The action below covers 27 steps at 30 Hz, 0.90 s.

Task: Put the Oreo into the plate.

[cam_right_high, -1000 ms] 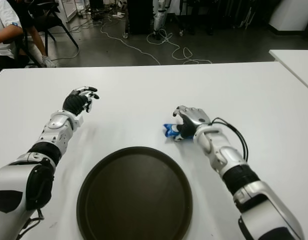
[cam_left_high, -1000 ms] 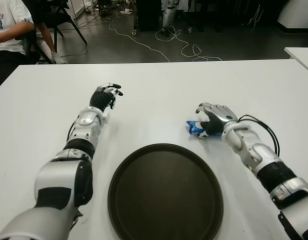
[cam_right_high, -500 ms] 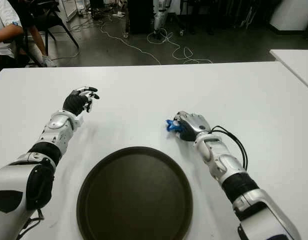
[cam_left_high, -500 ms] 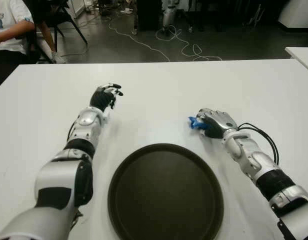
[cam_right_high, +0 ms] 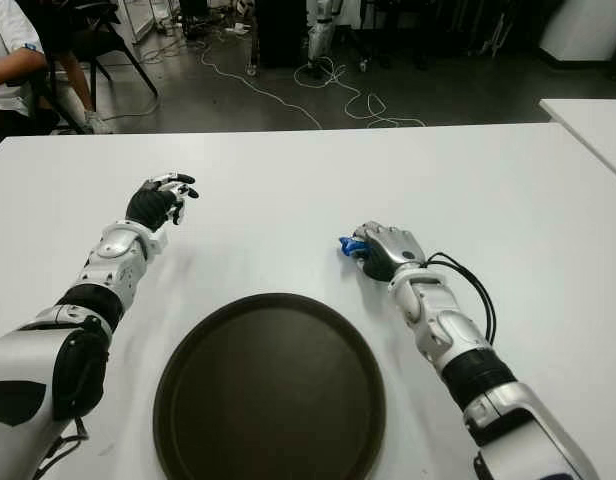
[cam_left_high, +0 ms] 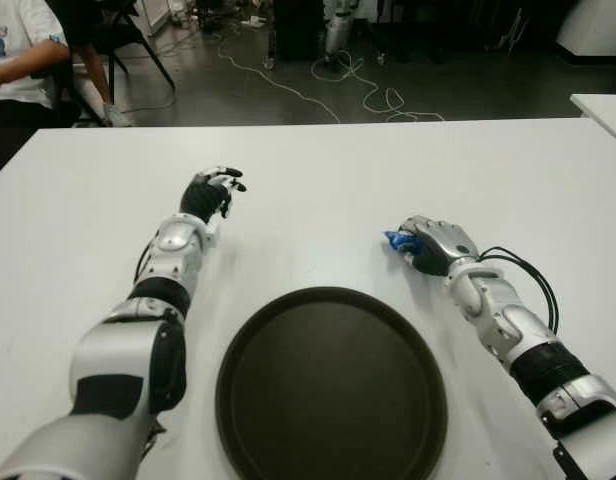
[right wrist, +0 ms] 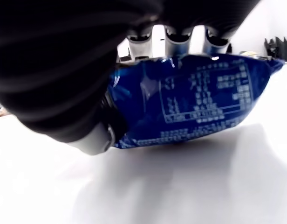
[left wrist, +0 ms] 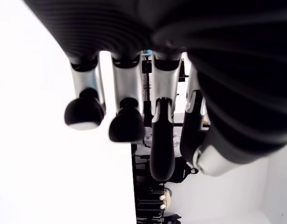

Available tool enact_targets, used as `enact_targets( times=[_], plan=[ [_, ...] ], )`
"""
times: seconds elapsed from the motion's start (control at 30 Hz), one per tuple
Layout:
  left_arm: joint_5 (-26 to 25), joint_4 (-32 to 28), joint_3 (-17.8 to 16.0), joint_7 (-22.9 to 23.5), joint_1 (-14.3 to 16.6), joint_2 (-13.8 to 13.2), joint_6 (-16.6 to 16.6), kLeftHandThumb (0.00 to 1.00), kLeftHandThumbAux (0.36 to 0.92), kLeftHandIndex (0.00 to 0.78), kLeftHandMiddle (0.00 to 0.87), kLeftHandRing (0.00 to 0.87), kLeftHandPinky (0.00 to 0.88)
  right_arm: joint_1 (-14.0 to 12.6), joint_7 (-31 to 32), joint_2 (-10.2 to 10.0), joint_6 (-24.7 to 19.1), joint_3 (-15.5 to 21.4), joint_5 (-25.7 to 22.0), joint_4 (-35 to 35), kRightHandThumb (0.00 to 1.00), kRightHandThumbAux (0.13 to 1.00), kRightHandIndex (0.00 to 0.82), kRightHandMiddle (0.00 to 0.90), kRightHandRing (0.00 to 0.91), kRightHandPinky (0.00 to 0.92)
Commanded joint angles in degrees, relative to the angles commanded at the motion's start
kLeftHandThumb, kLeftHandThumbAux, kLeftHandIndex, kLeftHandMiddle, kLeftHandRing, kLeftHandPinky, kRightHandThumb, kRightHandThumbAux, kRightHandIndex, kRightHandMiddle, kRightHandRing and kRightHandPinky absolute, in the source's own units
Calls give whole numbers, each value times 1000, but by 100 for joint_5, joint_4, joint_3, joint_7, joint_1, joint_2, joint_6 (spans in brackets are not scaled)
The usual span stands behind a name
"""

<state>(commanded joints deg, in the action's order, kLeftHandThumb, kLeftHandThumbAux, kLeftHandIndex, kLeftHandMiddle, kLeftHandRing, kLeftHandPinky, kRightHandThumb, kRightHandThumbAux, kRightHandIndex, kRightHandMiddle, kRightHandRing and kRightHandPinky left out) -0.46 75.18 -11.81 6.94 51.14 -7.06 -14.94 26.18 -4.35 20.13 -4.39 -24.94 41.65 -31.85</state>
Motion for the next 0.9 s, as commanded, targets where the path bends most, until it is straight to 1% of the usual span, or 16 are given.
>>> enact_targets(
  times=[0.23,0.47,0.9],
  plan=[
    [22,3,17,-17,0,-12,18,856,660,415,555,784,816,-39,-19,-41,-147,40,-8,91,687,729,434,746,741,724],
    [-24,2,-33,29,-4,-3,18,856,661,414,554,790,825,-64,-12,-47,-178,76,-5,141,688,728,435,750,742,722],
    [-44,5,-47,40,2,15,53,855,662,413,553,806,835,-85,-48,-21,-79,150,-67,173,686,731,434,742,738,725]
  ],
)
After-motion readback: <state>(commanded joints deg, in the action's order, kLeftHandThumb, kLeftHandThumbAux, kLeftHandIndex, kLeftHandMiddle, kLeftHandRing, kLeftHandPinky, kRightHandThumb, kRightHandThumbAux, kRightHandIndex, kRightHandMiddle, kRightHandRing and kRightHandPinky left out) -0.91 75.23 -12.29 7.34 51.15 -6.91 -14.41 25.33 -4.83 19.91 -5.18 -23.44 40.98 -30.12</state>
